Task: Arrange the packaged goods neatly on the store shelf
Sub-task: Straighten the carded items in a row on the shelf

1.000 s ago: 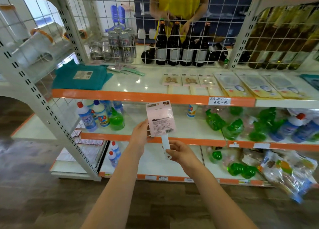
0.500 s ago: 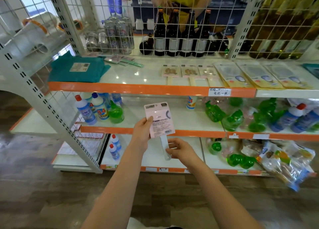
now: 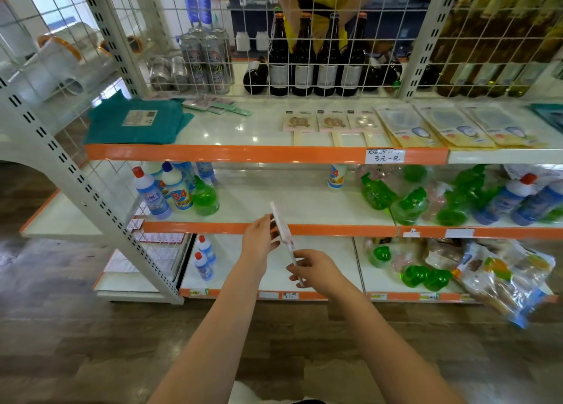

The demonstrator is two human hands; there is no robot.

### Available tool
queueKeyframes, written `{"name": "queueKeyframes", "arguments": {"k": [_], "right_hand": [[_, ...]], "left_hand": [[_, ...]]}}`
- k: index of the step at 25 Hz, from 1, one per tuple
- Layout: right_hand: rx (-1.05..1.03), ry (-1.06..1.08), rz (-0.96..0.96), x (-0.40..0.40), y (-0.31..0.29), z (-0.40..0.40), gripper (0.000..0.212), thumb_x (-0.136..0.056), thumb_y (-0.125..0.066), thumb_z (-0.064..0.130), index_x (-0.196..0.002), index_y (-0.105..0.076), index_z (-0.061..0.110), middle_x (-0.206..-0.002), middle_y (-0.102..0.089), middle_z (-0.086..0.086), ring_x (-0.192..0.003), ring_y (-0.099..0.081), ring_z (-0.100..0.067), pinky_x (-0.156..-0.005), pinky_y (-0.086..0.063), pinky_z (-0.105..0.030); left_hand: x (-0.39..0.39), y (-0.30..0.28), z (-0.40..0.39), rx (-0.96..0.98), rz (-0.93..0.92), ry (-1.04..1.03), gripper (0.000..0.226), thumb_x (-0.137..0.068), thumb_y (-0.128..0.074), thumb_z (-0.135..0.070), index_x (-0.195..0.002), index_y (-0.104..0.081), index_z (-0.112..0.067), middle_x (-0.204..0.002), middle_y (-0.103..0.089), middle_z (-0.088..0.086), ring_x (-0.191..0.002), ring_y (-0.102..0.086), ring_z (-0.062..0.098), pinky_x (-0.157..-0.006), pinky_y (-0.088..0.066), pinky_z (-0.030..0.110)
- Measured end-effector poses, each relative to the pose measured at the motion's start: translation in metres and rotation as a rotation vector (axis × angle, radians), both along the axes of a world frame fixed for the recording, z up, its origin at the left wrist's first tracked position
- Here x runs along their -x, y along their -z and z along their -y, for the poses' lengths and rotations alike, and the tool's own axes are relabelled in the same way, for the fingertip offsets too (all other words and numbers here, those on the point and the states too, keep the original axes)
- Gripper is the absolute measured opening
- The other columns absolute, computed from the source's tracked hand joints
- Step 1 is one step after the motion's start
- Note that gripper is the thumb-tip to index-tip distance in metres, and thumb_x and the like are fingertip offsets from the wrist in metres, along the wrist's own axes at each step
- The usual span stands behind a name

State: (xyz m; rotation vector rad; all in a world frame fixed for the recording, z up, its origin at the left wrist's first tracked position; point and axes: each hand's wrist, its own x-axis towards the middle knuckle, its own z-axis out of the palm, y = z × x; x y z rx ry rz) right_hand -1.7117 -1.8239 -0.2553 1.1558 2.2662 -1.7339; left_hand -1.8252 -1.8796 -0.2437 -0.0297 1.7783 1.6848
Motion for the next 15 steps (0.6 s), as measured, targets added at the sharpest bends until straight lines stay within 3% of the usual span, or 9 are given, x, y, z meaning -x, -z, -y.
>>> {"name": "queueKeyframes", "arguments": {"k": [3, 10, 12, 15], "right_hand": [[0.214, -0.011, -0.085, -0.008, -0.007, -0.001, 0.039, -0.095, -0.052, 0.013, -0.133, -0.047, 0.006, -0.123, -0.062, -0.012, -0.100, -0.066, -0.023, -0.088, -0.055, -0.034], [0.460, 0.135, -0.246, -0.015, 0.004, -0.022, 0.035, -0.096, -0.046, 0.001, -0.130, -0.051, 0.003, -0.116, -0.064, -0.011, -0.103, -0.064, -0.026, -0.093, -0.052, -0.045], [0.473, 0.156, -0.236, -0.017, 0.010, -0.026, 0.035, -0.095, -0.048, 0.000, -0.130, -0.052, 0.002, -0.116, -0.063, -0.012, -0.104, -0.063, -0.027, -0.094, -0.051, -0.047], [0.484, 0.181, -0.201, -0.021, 0.017, -0.029, 0.034, -0.094, -0.049, -0.001, -0.127, -0.053, 0.002, -0.114, -0.064, -0.013, -0.103, -0.062, -0.027, -0.093, -0.052, -0.046]], "left_hand": [[0.004, 0.012, 0.005, 0.118, -0.085, 0.039, 0.033, -0.100, -0.040, -0.020, -0.128, -0.054, -0.011, -0.123, -0.058, 0.008, -0.103, -0.055, 0.018, -0.083, -0.047, 0.030], [0.011, 0.013, 0.011, 0.258, -0.341, 0.146, 0.037, -0.100, -0.037, -0.025, -0.132, -0.053, -0.015, -0.138, -0.051, 0.005, -0.126, -0.047, 0.023, -0.109, -0.037, 0.039], [0.006, 0.011, 0.011, 0.361, -0.495, 0.276, 0.037, -0.101, -0.034, -0.024, -0.132, -0.053, -0.013, -0.135, -0.053, 0.006, -0.124, -0.048, 0.023, -0.103, -0.037, 0.033], [0.003, 0.016, 0.008, 0.519, -0.664, 0.508, 0.034, -0.101, -0.033, -0.023, -0.119, -0.060, -0.012, -0.121, -0.062, 0.008, -0.106, -0.056, 0.022, -0.089, -0.042, 0.031]]}}
